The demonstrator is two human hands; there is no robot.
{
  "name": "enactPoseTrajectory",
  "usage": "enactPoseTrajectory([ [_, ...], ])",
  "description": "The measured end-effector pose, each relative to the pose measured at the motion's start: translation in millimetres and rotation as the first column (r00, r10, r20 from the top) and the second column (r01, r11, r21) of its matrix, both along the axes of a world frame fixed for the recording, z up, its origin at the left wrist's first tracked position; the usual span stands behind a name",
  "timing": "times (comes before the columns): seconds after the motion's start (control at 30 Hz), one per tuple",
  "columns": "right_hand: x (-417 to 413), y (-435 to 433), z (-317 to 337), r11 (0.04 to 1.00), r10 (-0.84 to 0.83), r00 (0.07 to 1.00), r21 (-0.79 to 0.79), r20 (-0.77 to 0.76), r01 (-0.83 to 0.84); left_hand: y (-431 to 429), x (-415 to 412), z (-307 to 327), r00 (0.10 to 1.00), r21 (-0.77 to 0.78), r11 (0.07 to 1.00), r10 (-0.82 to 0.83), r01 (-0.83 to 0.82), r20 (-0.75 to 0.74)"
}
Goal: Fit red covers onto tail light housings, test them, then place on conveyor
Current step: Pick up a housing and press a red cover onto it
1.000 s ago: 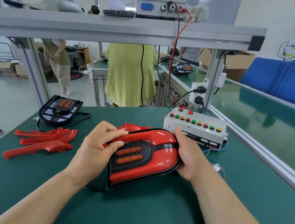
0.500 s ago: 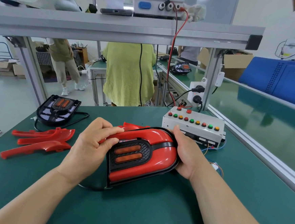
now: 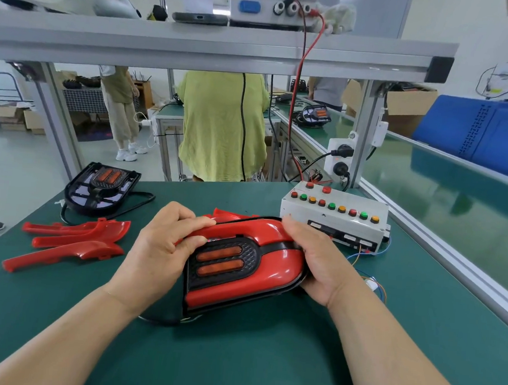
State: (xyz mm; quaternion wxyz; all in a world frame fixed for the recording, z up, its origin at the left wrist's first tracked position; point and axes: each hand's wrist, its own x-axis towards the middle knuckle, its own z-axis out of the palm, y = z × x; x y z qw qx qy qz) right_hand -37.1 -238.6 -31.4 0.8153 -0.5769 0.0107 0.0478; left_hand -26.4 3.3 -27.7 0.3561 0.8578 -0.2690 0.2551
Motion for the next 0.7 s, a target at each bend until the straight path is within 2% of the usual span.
enactPoseTrajectory([
  [0.4, -4.0, 0.3, 1.6, 0.999, -0.013, 0.999, 0.05, -0.042, 0.015, 0.8, 3.8, -4.9, 0.997, -0.078, 0.997, -0.025, 0.02, -0.067],
  [0.7, -3.7, 1.1, 0.1, 0.999, -0.016, 0.999, 0.031, -0.033, 0.017, -3.0, 0.7, -6.8, 0.995, -0.124, 0.992, -0.037, 0.025, -0.092],
])
